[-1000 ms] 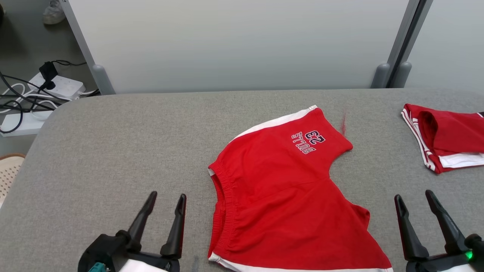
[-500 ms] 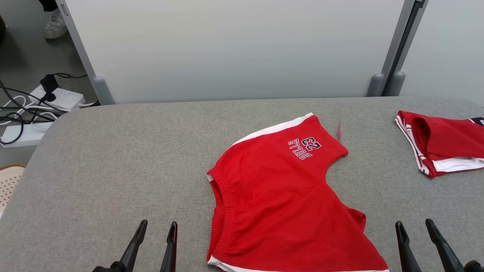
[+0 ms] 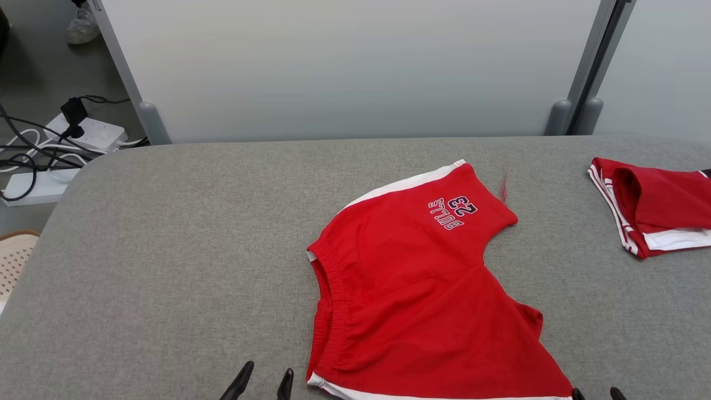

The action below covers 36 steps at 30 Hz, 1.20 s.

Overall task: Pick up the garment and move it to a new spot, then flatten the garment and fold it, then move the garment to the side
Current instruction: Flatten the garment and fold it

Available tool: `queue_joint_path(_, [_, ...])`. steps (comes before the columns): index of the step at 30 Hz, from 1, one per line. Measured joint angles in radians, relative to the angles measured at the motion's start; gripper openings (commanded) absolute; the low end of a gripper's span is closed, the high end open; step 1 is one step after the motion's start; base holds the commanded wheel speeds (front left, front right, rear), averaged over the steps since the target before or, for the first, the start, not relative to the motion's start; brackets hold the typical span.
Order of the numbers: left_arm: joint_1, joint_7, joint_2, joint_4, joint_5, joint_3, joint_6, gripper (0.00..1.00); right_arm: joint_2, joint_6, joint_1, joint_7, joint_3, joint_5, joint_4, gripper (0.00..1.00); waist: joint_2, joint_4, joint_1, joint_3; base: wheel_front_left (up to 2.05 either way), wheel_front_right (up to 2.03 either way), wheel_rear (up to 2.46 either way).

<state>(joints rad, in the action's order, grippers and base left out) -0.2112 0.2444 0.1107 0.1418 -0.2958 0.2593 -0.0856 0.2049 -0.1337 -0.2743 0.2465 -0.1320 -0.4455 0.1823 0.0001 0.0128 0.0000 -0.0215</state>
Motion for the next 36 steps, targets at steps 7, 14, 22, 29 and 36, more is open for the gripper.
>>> queue_joint_path(7, [0.047,-0.075,-0.005,0.093,-0.026,0.05,-0.02,1.0,0.04,0.0,0.042,-0.053,-0.054,-0.072,0.096,1.0,0.0,-0.004,0.0,0.01,0.0,0.0,0.0])
queue_joint_path(14, [0.08,-0.095,-0.005,0.127,-0.041,0.086,-0.028,1.0,0.054,0.0,0.093,-0.062,-0.086,-0.114,0.162,1.0,0.0,-0.006,0.0,0.023,0.0,0.0,0.0])
queue_joint_path(22, [0.115,-0.093,-0.005,0.142,-0.041,0.116,-0.029,1.0,0.06,0.0,0.129,-0.061,-0.129,-0.138,0.23,0.28,0.0,0.008,0.0,0.043,0.0,0.0,0.0])
queue_joint_path(29, [0.123,-0.095,0.002,0.149,-0.041,0.134,-0.031,1.0,0.065,0.0,0.163,-0.05,-0.165,-0.148,0.274,0.0,0.0,0.017,0.0,0.06,0.0,0.0,0.0])
queue_joint_path(36, [0.15,-0.112,0.01,0.148,-0.041,0.155,-0.036,1.0,0.076,0.0,0.169,-0.033,-0.174,-0.169,0.304,0.26,0.0,0.018,0.0,0.075,0.0,0.0,0.0])
